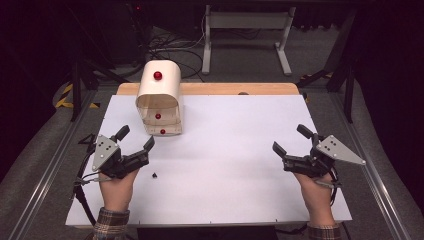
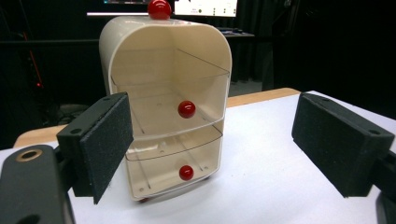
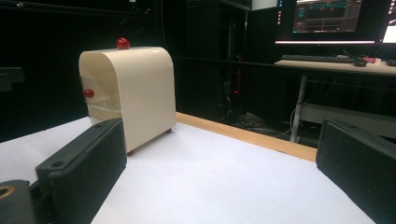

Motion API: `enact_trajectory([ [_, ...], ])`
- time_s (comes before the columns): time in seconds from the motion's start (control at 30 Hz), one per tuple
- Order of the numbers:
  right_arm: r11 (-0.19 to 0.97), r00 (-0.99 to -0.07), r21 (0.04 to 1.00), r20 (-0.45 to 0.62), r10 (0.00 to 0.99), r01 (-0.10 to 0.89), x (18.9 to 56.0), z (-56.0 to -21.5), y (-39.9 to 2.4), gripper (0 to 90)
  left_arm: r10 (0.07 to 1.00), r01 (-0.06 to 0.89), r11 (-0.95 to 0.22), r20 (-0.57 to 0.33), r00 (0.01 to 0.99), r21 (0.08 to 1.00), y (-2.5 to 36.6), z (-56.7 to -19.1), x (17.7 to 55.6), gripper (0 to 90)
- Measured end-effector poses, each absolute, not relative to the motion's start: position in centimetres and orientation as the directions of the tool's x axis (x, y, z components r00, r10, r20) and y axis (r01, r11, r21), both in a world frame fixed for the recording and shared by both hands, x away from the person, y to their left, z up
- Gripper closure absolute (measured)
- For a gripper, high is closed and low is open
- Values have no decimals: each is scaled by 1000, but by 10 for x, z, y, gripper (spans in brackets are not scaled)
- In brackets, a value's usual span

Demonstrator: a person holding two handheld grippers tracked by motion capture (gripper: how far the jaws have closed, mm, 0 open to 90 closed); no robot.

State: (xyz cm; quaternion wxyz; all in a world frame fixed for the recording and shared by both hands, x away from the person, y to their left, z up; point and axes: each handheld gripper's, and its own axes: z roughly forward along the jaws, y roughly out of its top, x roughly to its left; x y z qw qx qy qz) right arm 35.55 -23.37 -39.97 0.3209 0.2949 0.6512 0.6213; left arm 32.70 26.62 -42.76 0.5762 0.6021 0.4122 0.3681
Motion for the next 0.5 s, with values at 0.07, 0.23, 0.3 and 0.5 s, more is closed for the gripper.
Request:
enact_trajectory([
  [0.07,52,-619,999,-50,784,-14,355,-400,-234,24,924,73,7,-34,382,997,265,-428,329,134],
  [0.23,52,-616,999,-51,786,-17,355,-400,-234,25,936,72,12,-36,350,997,263,-430,333,144],
  [0.3,51,-614,999,-50,788,-16,355,-400,-234,25,939,72,22,-46,340,997,263,-431,335,148],
  [0.5,53,-611,998,-52,790,-17,356,-400,-234,25,946,72,35,-56,320,997,258,-432,340,153],
])
